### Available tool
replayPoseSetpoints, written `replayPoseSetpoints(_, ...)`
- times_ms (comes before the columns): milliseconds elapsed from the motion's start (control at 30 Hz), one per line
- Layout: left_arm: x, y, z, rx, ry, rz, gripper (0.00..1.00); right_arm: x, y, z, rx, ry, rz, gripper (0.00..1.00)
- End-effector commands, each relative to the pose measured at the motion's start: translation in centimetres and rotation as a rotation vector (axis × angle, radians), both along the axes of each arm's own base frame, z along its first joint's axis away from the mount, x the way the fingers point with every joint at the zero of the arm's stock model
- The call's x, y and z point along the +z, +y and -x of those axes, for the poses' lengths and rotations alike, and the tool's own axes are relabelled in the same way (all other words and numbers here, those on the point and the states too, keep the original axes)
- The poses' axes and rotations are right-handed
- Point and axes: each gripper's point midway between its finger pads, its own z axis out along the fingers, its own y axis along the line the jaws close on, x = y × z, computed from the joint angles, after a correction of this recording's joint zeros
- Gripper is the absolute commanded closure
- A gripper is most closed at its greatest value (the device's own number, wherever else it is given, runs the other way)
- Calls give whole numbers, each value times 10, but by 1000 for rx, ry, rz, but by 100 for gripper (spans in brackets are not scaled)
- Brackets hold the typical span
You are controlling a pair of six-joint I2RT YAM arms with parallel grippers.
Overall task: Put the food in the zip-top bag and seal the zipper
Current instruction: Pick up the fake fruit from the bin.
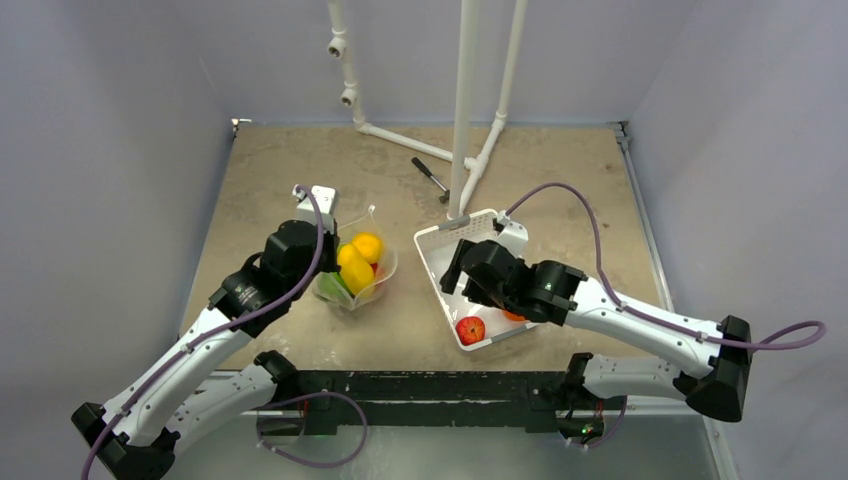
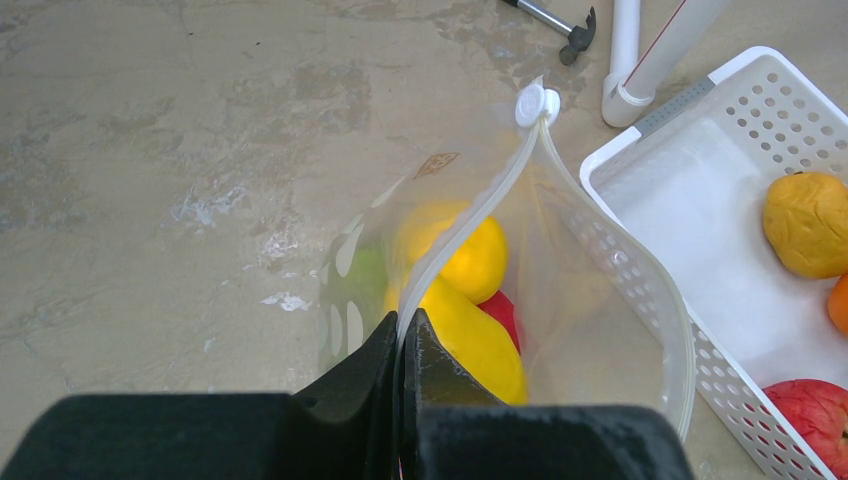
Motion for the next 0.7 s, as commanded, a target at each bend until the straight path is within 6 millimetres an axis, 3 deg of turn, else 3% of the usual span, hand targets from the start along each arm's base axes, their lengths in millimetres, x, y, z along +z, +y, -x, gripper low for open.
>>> replayPoseSetpoints(0,13,-1,-4,10,-45,42,100,-27,-15,10,-67,78,53,9)
replayPoseSetpoints(300,15,-3,-3,-6,-49,52,100,-65,-24,20,-86,158,123,9)
replayPoseSetpoints(667,17,-6,0,-23,-52,66,100,-94,-31,28,-125,228,171,9)
